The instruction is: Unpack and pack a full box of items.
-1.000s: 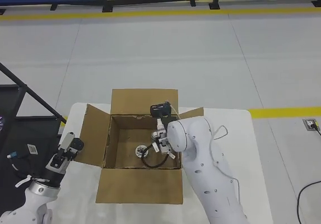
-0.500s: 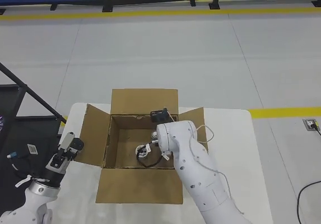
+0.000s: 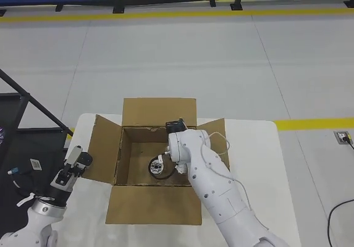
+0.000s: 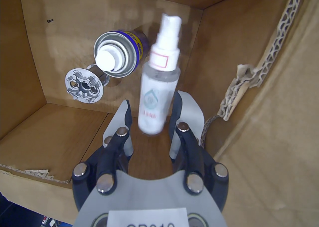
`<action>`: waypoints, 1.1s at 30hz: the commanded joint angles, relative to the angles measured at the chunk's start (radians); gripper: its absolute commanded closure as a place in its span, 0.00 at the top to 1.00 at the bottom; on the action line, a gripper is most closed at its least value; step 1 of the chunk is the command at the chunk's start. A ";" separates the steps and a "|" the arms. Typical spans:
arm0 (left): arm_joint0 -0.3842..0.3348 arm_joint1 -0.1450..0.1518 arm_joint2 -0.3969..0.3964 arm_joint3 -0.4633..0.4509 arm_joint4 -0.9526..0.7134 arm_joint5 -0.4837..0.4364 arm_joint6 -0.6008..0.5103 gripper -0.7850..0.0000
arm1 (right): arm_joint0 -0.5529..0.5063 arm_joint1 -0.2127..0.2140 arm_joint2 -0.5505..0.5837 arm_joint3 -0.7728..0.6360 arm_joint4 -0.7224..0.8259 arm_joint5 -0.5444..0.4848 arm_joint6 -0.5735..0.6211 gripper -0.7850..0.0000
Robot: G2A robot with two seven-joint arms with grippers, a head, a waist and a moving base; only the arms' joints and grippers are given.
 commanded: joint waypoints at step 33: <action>-0.030 0.008 0.020 0.010 0.145 0.118 -0.044 1.00 | -0.356 0.034 0.110 -0.825 0.204 -0.176 -0.098 1.00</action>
